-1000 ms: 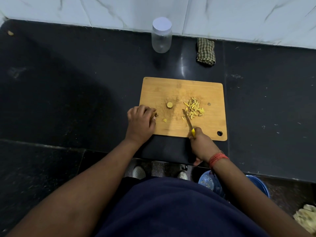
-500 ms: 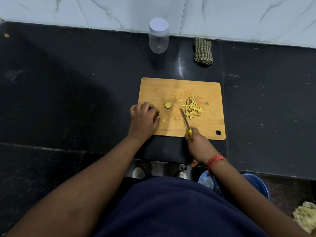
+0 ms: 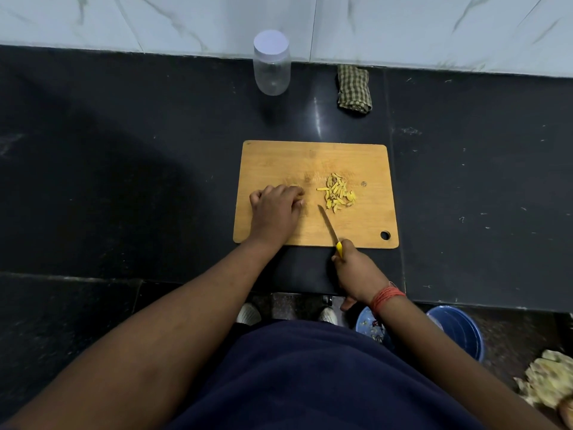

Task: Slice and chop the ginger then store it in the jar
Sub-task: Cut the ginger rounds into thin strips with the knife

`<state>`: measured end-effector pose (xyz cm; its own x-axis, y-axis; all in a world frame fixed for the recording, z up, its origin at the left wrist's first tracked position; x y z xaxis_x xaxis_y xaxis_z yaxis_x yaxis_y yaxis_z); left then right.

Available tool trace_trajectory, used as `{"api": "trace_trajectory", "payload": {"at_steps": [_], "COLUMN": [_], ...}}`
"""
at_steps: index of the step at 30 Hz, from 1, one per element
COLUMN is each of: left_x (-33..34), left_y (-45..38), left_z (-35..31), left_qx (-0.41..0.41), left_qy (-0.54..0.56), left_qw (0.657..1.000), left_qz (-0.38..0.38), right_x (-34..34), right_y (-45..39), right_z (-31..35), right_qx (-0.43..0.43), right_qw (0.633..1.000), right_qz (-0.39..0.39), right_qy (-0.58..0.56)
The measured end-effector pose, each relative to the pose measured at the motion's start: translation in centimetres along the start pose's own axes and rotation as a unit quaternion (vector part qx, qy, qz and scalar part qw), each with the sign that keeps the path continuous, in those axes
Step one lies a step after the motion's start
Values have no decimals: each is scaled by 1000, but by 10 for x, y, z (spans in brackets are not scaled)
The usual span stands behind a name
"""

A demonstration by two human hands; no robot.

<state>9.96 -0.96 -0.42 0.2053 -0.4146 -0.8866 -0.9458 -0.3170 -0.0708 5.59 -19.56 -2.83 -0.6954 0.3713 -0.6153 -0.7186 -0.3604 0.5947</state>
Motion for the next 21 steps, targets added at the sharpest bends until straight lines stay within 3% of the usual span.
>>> {"api": "trace_trajectory", "payload": {"at_steps": [5, 21], "left_x": [1, -3], "left_y": [1, 3], "left_z": [-2, 7], "left_qx": [12, -3], "left_qy": [-14, -15], "left_qw": [1000, 1000], "left_qz": [2, -14], "right_x": [-11, -15], "right_y": [-4, -13], "right_z": [-3, 33], "right_qx": [0, -39], "right_qw": [999, 992], "right_qz": [-32, -16], "right_qy": [-32, -120]}}
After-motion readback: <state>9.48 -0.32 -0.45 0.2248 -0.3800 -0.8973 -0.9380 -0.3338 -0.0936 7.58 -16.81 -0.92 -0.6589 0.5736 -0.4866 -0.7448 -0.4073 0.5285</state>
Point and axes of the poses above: each hand's wrist, its own y-axis away from the middle knuckle, its own x-axis out of the palm, z = x × y, the point moved 10 cm from there along -y, towards the middle knuckle, and after that the axes turned 4 degrees about -x, right-handed, at the moved point
